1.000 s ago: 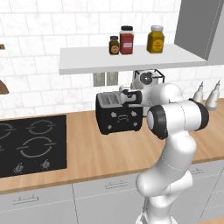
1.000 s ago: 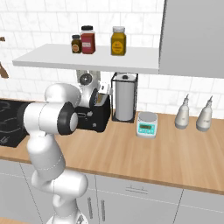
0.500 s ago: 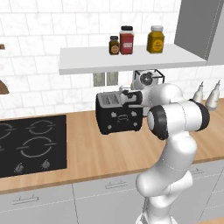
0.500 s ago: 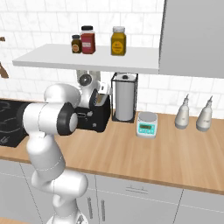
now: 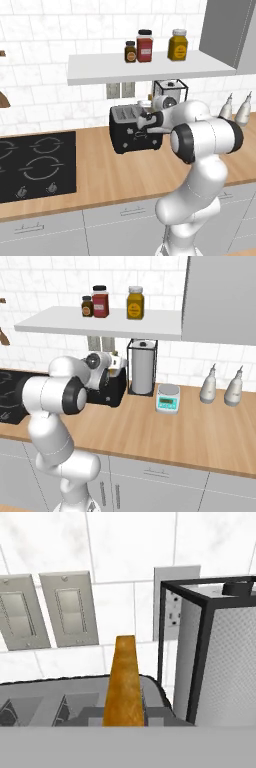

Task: Start the toaster. Once the lever pops up, take the bread to the plate on the dining counter.

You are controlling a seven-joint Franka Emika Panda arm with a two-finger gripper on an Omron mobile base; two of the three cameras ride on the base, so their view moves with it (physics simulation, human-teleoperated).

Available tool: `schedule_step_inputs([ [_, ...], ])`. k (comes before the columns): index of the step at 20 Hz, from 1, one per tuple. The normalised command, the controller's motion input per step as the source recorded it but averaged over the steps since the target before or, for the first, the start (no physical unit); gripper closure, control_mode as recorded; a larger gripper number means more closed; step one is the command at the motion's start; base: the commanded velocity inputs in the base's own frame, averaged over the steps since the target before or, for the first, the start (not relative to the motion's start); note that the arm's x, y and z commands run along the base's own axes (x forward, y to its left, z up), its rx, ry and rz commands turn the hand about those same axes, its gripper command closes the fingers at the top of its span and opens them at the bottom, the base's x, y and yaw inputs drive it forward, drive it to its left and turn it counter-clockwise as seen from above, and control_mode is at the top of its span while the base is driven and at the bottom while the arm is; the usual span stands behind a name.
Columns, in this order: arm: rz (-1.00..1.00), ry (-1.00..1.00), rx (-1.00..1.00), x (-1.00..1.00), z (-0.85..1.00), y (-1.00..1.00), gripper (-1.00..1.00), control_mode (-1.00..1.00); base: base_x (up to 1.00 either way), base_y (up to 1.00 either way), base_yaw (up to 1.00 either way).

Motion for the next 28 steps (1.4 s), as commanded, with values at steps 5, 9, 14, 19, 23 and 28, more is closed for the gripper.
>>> schedule_step_inputs([
  [5,-0.03,-0.36,0.00,-0.29,0.77,0.00,1.00,-1.00,0.00,0.00,0.00],
  [9,-0.05,-0.26,0.05,-0.45,1.00,-0.02,1.00,-1.00,0.00,0.00,0.00],
  [14,-0.06,-0.05,0.02,-0.57,0.80,0.00,1.00,-1.00,0.00,0.00,0.00],
  [19,-0.08,0.12,0.02,-0.81,0.59,0.00,1.00,-1.00,0.00,0.00,0.00],
  [23,-0.07,0.29,0.00,-0.92,0.20,0.03,1.00,-1.00,0.00,0.00,0.00],
  [28,-0.05,0.18,0.00,-1.00,0.28,0.13,1.00,-1.00,0.00,0.00,0.00],
])
